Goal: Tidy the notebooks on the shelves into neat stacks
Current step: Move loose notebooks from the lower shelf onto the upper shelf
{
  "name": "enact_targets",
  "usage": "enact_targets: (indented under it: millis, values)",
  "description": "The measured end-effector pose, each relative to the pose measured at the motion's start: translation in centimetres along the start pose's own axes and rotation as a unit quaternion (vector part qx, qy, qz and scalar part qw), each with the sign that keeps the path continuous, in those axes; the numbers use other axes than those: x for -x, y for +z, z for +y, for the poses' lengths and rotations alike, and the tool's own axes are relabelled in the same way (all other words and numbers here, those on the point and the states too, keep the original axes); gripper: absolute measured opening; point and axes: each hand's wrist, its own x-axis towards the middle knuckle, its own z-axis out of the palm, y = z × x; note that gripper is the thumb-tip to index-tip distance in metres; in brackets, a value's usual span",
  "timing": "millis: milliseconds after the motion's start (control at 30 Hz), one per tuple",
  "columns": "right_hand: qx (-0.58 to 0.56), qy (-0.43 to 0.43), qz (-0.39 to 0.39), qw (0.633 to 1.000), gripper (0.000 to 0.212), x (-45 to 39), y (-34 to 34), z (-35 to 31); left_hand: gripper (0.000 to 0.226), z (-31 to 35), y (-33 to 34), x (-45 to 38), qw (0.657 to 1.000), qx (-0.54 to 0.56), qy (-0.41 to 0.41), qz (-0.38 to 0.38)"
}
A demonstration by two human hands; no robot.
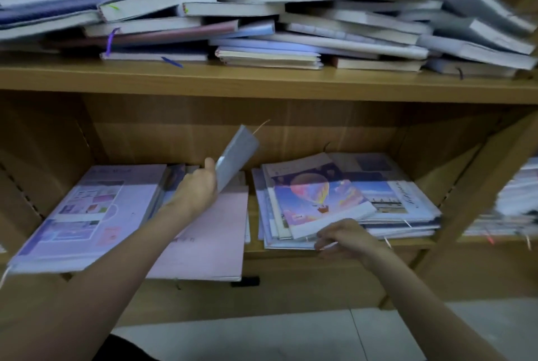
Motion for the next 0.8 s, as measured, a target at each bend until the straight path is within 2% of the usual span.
enact_targets:
  millis: [100, 167, 233, 300, 367, 467, 533, 600, 633, 667, 700, 733, 800]
  values:
    - [-0.039, -0.049, 0.061, 0.996, 0.019, 0.1, -1.2, -0.1, 0.012, 1.9, -1.8, -0.1, 0.998, 0.05, 0.008, 0.04]
    - [-0.077, -0.071, 0.061, 0.993, 0.022, -0.1, -1.8, -0.7, 0.017, 4.1, -2.8, -0.8, 0.997, 0.053, 0.026, 0.053]
    - [-0.195, -0.077, 0.028, 0.977, 0.029, 0.1, -2.3, -1.4, 0.023, 6.5, -3.6, -1.6, 0.995, 0.038, 0.07, 0.063]
    - [-0.347, -0.079, -0.038, 0.934, 0.035, 0.5, -3.3, -2.1, 0.028, 8.8, -4.0, -2.3, 0.987, 0.058, 0.12, 0.094]
    - [-0.461, -0.087, -0.074, 0.88, 0.037, 1.0, -4.8, -2.5, 0.028, 10.8, -4.2, -2.6, 0.966, 0.135, 0.175, 0.137]
    - [-0.58, -0.139, -0.036, 0.801, 0.044, 1.3, -7.1, -2.7, 0.024, 12.7, -4.0, -2.6, 0.915, 0.205, 0.297, 0.181]
    - [-0.6, -0.181, 0.009, 0.78, 0.037, 1.5, -8.1, -2.4, 0.034, 12.2, -2.8, -2.5, 0.885, 0.185, 0.383, 0.187]
    - [-0.58, -0.18, 0.04, 0.793, 0.029, 1.0, -8.3, -1.4, 0.042, 10.2, 0.0, -2.7, 0.888, 0.106, 0.398, 0.202]
    - [-0.541, -0.169, 0.054, 0.822, 0.027, 0.4, -8.2, -0.5, 0.049, 9.2, 1.6, -2.3, 0.908, 0.058, 0.365, 0.197]
    - [-0.467, -0.154, 0.071, 0.868, 0.028, -0.3, -7.9, 0.3, 0.055, 8.3, 3.5, -1.7, 0.936, 0.031, 0.313, 0.16]
    - [-0.355, -0.138, 0.098, 0.92, 0.032, -1.0, -7.7, 1.3, 0.055, 7.6, 5.2, -1.0, 0.961, 0.04, 0.255, 0.098]
    - [-0.233, -0.131, 0.117, 0.957, 0.037, -1.6, -7.5, 2.0, 0.048, 7.1, 7.0, 0.1, 0.976, 0.084, 0.201, 0.015]
    - [-0.036, -0.147, 0.13, 0.98, 0.054, -2.3, -6.8, 2.7, 0.04, 7.2, 9.3, 2.0, 0.958, 0.218, 0.109, -0.153]
